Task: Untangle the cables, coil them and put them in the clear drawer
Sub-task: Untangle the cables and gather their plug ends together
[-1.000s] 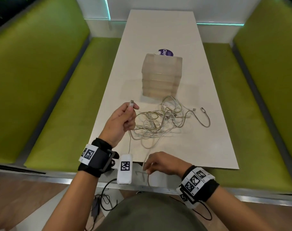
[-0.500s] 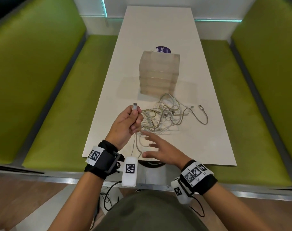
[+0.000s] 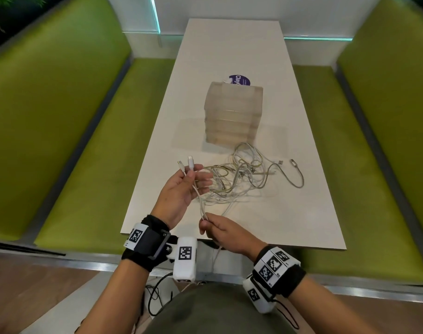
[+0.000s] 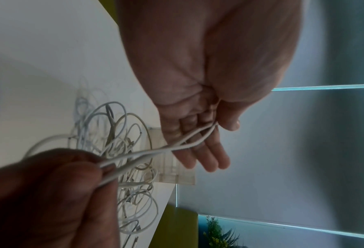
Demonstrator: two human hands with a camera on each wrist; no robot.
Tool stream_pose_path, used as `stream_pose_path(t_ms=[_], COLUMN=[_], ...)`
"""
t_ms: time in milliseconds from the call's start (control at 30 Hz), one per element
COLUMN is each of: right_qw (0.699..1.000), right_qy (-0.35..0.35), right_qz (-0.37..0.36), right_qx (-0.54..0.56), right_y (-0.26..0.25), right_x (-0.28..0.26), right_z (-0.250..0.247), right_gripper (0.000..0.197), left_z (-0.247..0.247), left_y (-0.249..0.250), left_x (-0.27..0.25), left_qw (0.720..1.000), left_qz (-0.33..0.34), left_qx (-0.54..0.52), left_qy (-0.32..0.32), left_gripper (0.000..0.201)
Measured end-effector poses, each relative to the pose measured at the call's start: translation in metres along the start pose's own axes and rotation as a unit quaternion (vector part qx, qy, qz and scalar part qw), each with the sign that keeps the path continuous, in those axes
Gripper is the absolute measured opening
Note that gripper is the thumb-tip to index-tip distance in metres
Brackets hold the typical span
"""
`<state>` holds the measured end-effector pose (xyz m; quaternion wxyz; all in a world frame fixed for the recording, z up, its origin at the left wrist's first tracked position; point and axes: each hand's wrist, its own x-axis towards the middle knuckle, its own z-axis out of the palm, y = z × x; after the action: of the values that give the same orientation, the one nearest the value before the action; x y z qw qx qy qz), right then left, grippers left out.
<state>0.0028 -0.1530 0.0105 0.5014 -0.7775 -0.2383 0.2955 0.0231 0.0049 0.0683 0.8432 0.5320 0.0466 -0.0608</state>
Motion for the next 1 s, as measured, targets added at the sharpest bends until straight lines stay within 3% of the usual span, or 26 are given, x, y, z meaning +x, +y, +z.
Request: stream_pose_path(t_ms=[233, 300, 367, 533, 633, 733, 800, 833, 900, 1000], right_qw=[0.998, 0.999, 0.999, 0.998, 0.997, 0.991, 0.98, 0.965, 0.949, 0.978], right_qy=[-0.038, -0.035, -0.022, -0.044, -0.039, 0.065, 0.003, -0.036, -0.027, 0.002], right_qz=[0.027, 0.028, 0.03, 0.034, 0.039, 0.058, 0.098, 0.117, 0.105, 0.053], right_qx=[-0.034, -0.028, -0.013, -0.014, -0.056, 0.105, 0.171, 0.23, 0.297, 0.202], right_y=[0.007, 0.006, 0.004, 0.007, 0.011, 0.008, 0.007, 0.009, 0.014, 0.015], right_x=[0.0, 0.0, 0.001, 0.0, 0.001, -0.001, -0.003, -0.009, -0.014, -0.008], right_z=[0.002, -0.001, -0.004, -0.009, -0.035, -0.068, -0.06, -0.043, -0.016, -0.023], right_gripper=[0.026, 0.024, 0.024, 0.024, 0.027, 0.046, 0.066, 0.064, 0.043, 0.017], left_z=[0.003, 0.004, 0.004, 0.0, -0.001, 0.0, 0.01, 0.015, 0.023, 0.022], left_y=[-0.01, -0.011, -0.012, -0.011, -0.009, -0.015, -0.029, -0.034, -0.037, -0.035], left_x=[0.003, 0.006, 0.007, 0.005, 0.005, 0.009, 0.012, 0.01, 0.02, 0.025], left_qw=[0.996, 0.995, 0.994, 0.996, 0.994, 0.997, 0.994, 0.989, 0.979, 0.973], left_qz=[-0.05, -0.063, -0.067, -0.039, -0.042, -0.066, -0.09, -0.104, -0.104, -0.112], left_qx=[-0.04, -0.073, -0.085, 0.024, 0.083, 0.039, -0.023, -0.059, -0.112, -0.139], left_qy=[0.058, 0.036, 0.009, -0.081, -0.053, -0.008, 0.048, 0.082, 0.134, 0.148], left_gripper=[0.02, 0.01, 0.023, 0.014, 0.01, 0.022, 0.029, 0.032, 0.034, 0.032])
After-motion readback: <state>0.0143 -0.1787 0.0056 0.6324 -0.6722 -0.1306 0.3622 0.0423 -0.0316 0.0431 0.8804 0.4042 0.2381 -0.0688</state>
